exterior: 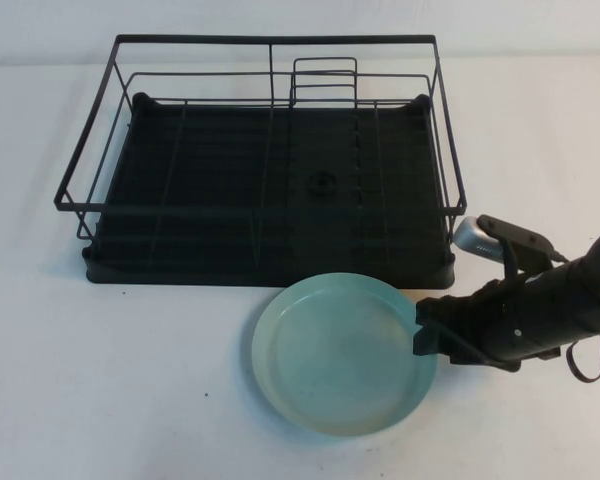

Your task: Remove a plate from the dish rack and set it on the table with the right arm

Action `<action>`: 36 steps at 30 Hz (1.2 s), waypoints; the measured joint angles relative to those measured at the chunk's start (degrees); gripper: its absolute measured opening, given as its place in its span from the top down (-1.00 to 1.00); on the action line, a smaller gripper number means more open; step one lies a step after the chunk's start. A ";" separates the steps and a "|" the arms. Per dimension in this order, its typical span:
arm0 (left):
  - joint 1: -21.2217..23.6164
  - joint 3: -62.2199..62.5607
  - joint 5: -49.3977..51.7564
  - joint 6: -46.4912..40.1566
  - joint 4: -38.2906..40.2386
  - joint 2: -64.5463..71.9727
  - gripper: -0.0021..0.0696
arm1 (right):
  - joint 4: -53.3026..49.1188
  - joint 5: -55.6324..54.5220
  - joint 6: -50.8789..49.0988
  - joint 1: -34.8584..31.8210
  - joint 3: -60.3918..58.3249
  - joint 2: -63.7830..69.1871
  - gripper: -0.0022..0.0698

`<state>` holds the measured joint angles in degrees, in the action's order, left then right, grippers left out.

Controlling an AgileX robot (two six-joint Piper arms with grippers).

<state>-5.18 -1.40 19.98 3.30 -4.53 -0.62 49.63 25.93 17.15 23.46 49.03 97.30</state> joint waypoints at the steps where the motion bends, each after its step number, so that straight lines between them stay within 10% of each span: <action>1: 0.00 0.00 0.00 0.00 0.00 0.00 0.95 | 0.00 0.00 0.00 0.00 0.00 0.00 -0.08; 7: 0.00 0.00 0.00 0.00 0.00 0.00 0.95 | -0.58 1.87 0.00 -0.34 0.00 -3.64 -0.18; 18: 0.00 0.00 0.00 0.00 0.00 0.00 0.95 | -10.43 15.76 0.00 -0.48 0.00 -24.00 0.90; 36: 0.00 0.00 0.00 0.00 0.00 0.00 0.95 | -24.75 37.33 0.14 -0.48 -1.67 -56.21 0.99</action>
<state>-5.18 -1.40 19.98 3.30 -4.53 -0.62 24.87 63.27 17.29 22.98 47.36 41.09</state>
